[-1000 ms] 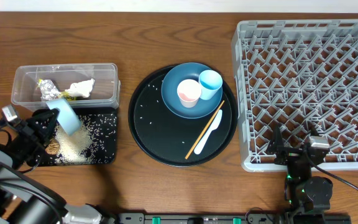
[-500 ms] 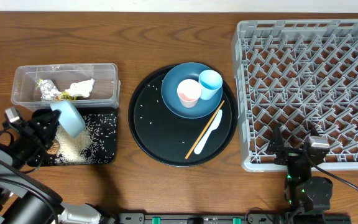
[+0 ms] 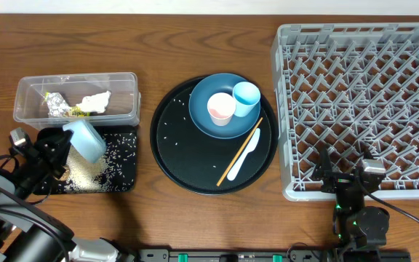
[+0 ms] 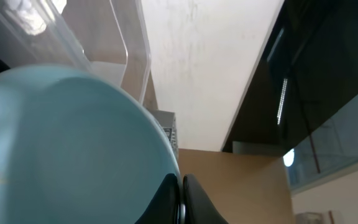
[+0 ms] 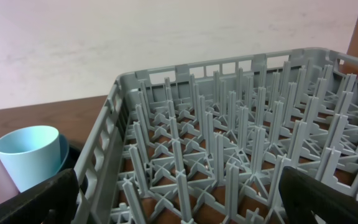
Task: Sort waste into correct bins and load items into the dishwasher rack
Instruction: 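Tilt the bowl with the left gripper to dump rice onto tray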
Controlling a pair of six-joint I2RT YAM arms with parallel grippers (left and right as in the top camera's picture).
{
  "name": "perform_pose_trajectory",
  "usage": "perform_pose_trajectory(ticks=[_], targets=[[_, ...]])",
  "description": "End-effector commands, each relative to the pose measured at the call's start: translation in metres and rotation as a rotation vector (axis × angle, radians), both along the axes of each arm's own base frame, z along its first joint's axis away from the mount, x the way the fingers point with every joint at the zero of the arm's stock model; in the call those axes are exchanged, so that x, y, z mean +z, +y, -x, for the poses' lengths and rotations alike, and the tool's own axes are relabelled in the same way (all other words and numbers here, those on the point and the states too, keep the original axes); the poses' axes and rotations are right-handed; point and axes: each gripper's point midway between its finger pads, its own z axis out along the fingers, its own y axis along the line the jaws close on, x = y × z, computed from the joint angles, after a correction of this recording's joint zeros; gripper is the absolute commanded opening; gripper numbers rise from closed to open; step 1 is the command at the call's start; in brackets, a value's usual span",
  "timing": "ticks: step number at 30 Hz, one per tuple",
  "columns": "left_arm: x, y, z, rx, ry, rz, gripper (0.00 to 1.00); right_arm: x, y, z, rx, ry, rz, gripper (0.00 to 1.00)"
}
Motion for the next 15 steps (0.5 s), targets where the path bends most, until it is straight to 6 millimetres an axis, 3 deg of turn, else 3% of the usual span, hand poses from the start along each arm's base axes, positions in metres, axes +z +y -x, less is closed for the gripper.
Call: perform_pose_trajectory(ticks=[1, 3, 6, 8, 11, 15], targets=[[0.01, -0.002, 0.001, -0.003, -0.059, -0.042, 0.06, -0.002, 0.0, 0.0, -0.001, 0.006, 0.012, 0.99], [0.011, -0.007, 0.002, -0.013, -0.046, -0.022, 0.06, -0.002, 0.0, 0.0, -0.001, 0.006, 0.012, 0.99], [0.01, 0.0, -0.004, -0.016, -0.094, -0.095, 0.06, -0.002, 0.0, 0.0, -0.001, 0.006, 0.012, 0.99], [0.012, -0.001, -0.005, -0.011, -0.025, 0.01, 0.06, -0.002, 0.0, 0.0, -0.001, 0.006, 0.012, 0.99], [0.014, -0.001, -0.009, -0.03, -0.091, -0.1, 0.06, -0.002, 0.0, 0.0, -0.001, 0.006, 0.012, 0.99], [0.018, -0.003, -0.01, -0.027, -0.045, -0.017, 0.06, -0.002, 0.0, 0.0, -0.001, 0.006, 0.012, 0.99]])
